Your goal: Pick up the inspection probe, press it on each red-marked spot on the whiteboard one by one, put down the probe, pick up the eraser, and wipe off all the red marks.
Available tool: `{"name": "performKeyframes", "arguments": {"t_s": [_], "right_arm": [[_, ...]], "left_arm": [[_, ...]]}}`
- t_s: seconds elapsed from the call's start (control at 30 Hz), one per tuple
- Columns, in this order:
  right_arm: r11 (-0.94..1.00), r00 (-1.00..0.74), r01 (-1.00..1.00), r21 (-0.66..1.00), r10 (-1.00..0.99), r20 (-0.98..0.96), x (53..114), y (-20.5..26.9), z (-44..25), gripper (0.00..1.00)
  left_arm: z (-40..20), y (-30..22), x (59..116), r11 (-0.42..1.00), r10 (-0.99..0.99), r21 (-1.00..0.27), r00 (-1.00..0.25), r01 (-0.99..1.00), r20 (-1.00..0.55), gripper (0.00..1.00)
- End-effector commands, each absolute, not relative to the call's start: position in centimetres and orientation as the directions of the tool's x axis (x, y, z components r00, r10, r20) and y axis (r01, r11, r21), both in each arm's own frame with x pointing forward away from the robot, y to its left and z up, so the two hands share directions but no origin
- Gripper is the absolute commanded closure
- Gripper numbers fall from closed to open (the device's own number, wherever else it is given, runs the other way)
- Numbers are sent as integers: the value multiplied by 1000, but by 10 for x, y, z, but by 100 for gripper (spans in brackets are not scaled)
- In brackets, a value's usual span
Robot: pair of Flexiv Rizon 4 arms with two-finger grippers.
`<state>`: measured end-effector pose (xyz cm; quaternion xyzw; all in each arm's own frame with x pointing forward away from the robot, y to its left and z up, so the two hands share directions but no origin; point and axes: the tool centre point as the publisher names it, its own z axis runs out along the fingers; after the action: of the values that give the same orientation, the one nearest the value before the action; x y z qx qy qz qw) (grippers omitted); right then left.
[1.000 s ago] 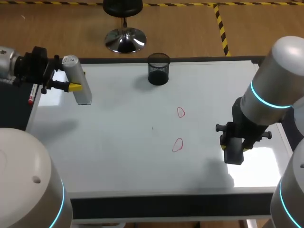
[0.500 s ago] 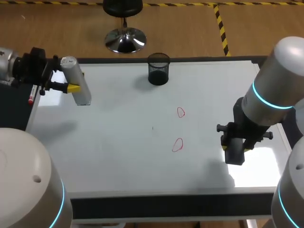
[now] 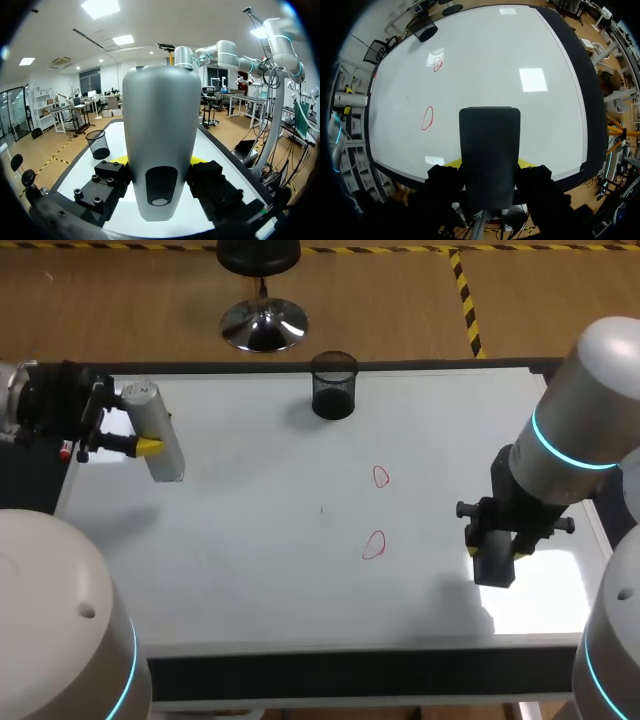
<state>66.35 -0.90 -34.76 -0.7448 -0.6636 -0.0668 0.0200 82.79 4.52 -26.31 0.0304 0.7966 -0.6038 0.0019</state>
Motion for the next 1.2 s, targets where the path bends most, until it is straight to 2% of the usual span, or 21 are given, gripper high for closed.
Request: {"name": "performKeyframes", "arguments": {"t_s": [0.03,0.23,0.7,1.2], "right_arm": [[-118,109,991,61,986,128,662,-10,-347,100],[-118,109,991,61,986,128,662,-10,-347,100],[-118,109,991,61,986,128,662,-10,-347,100],[-118,109,991,61,986,128,662,-10,-347,100]], "left_arm": [[-265,48,810,276,29,-960,-999,49,-42,100],[-270,52,792,274,-10,-962,-1000,2,-5,100],[-272,52,752,260,5,-965,-1000,24,-24,100],[-281,12,728,244,42,-969,-999,38,-29,100]]}}
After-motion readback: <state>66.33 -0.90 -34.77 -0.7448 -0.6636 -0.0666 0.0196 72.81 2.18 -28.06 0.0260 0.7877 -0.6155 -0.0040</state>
